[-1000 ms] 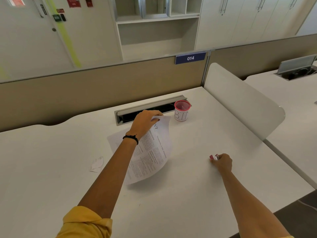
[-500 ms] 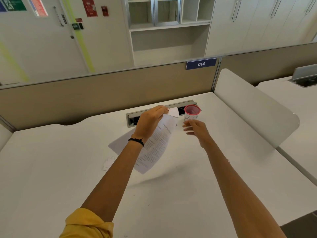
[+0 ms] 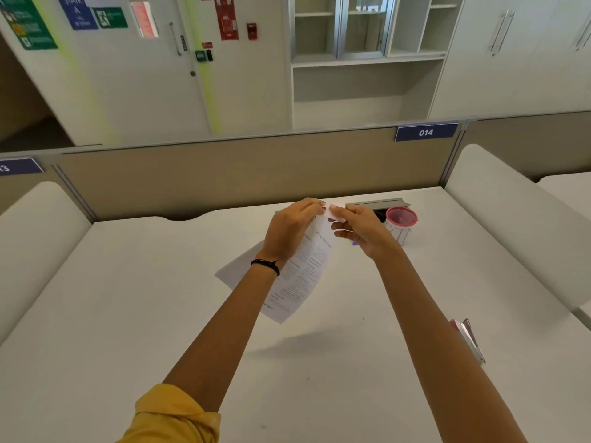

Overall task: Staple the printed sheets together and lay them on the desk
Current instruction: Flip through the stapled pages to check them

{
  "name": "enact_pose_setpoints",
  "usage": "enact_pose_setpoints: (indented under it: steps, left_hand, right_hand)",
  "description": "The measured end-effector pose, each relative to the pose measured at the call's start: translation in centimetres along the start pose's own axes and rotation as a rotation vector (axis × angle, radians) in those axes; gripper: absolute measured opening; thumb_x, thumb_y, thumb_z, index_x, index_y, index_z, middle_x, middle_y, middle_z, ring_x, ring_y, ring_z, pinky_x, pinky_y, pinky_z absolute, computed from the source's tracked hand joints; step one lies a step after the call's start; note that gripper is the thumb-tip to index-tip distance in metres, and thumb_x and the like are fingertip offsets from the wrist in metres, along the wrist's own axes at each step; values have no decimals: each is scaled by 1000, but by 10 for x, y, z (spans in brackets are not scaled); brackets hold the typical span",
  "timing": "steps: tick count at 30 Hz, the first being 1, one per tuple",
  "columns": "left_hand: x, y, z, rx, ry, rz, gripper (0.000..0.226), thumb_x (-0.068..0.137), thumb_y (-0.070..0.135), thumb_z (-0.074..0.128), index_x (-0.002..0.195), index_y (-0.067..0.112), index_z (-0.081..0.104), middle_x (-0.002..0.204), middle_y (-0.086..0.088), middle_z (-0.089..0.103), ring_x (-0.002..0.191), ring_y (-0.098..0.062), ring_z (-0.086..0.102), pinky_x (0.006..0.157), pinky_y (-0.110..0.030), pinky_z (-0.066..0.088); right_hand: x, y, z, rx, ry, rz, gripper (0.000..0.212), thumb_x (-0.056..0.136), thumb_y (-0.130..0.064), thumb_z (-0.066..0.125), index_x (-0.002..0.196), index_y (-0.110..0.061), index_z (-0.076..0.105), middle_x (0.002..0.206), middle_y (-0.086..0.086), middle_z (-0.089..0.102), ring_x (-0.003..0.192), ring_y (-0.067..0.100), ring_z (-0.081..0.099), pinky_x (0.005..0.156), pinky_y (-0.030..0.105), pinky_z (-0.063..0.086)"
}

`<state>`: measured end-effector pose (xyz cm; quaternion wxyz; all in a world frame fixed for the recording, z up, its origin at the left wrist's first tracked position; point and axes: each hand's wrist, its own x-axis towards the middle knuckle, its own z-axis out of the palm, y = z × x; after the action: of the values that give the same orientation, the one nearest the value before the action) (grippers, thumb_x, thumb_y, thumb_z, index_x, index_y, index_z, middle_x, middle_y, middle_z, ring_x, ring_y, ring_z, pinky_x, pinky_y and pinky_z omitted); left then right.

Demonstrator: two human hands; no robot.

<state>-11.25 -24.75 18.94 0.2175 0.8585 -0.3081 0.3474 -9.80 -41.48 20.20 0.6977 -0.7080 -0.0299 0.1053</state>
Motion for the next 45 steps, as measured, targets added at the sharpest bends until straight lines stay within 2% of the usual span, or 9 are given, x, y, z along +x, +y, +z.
enact_pose_setpoints:
  steps: [8, 15, 18, 23, 26, 30, 34, 39, 45]
  left_hand:
    - [-8, -13, -18, 8, 74, -85, 17, 85, 12, 58, 99, 3, 64, 100, -11, 69, 84, -23, 66, 68, -27, 56]
    - [-4, -21, -27, -223, 75, -344, 18, 90, 18, 57, 107, 14, 62, 95, -1, 69, 76, -12, 62, 65, -22, 53]
    - [2, -20, -32, -348, 72, -460, 23, 90, 19, 57, 112, 17, 61, 103, 6, 66, 83, -6, 62, 69, -18, 52]
    - [11, -15, -36, -482, 23, -482, 35, 87, 16, 61, 121, 16, 57, 119, 1, 62, 97, -6, 62, 76, -18, 54]
    - [12, -12, -35, -488, -11, -465, 39, 86, 18, 62, 124, 16, 55, 120, -4, 63, 101, -9, 61, 80, -19, 54]
    - [10, -11, -35, -454, -41, -458, 42, 85, 20, 62, 126, 16, 53, 114, -7, 65, 96, -14, 63, 79, -21, 54]
    - [8, -12, -37, -470, -40, -470, 41, 86, 20, 61, 126, 17, 52, 114, -7, 65, 93, -12, 63, 76, -19, 55]
    - [8, -12, -42, -467, -38, -480, 41, 86, 21, 61, 126, 18, 52, 114, -7, 65, 88, -12, 64, 70, -21, 57]
    - [4, -18, -48, -456, -20, -502, 41, 86, 18, 61, 127, 18, 52, 120, -5, 62, 92, -8, 61, 71, -12, 53]
  right_hand:
    - [10, -8, 19, 89, -92, 12, 14, 90, -13, 56, 97, -4, 63, 86, 7, 69, 70, 14, 61, 65, 23, 52]
    - [9, -11, 18, 67, -88, -173, 31, 100, -26, 36, 100, -10, 63, 87, 2, 67, 71, 12, 63, 64, 20, 54]
    - [12, -9, 20, -62, 66, -313, 12, 96, -17, 47, 105, -12, 54, 91, -3, 60, 85, 14, 57, 65, 13, 51]
    - [12, -11, 24, -219, 31, -408, 32, 85, -22, 66, 113, -15, 53, 113, 0, 58, 105, 13, 55, 79, 21, 51]
    - [11, -14, 24, -177, -63, -416, 20, 84, -18, 67, 102, -11, 62, 98, 11, 67, 87, 24, 66, 71, 29, 56]
    - [9, -17, 25, -106, -57, -429, 7, 83, -12, 67, 89, -10, 69, 75, -3, 71, 66, 13, 68, 57, 20, 53]
    - [13, -14, 27, -120, -19, -430, 15, 85, -15, 65, 90, -2, 68, 79, 7, 70, 64, 14, 68, 56, 21, 54]
    - [15, -15, 32, -118, 4, -426, 22, 90, -18, 58, 85, 3, 66, 68, 0, 67, 56, 7, 63, 52, 18, 50]
    - [19, -17, 34, -134, -96, -382, 18, 84, -13, 66, 101, -5, 66, 91, 10, 69, 76, 19, 68, 64, 23, 55]
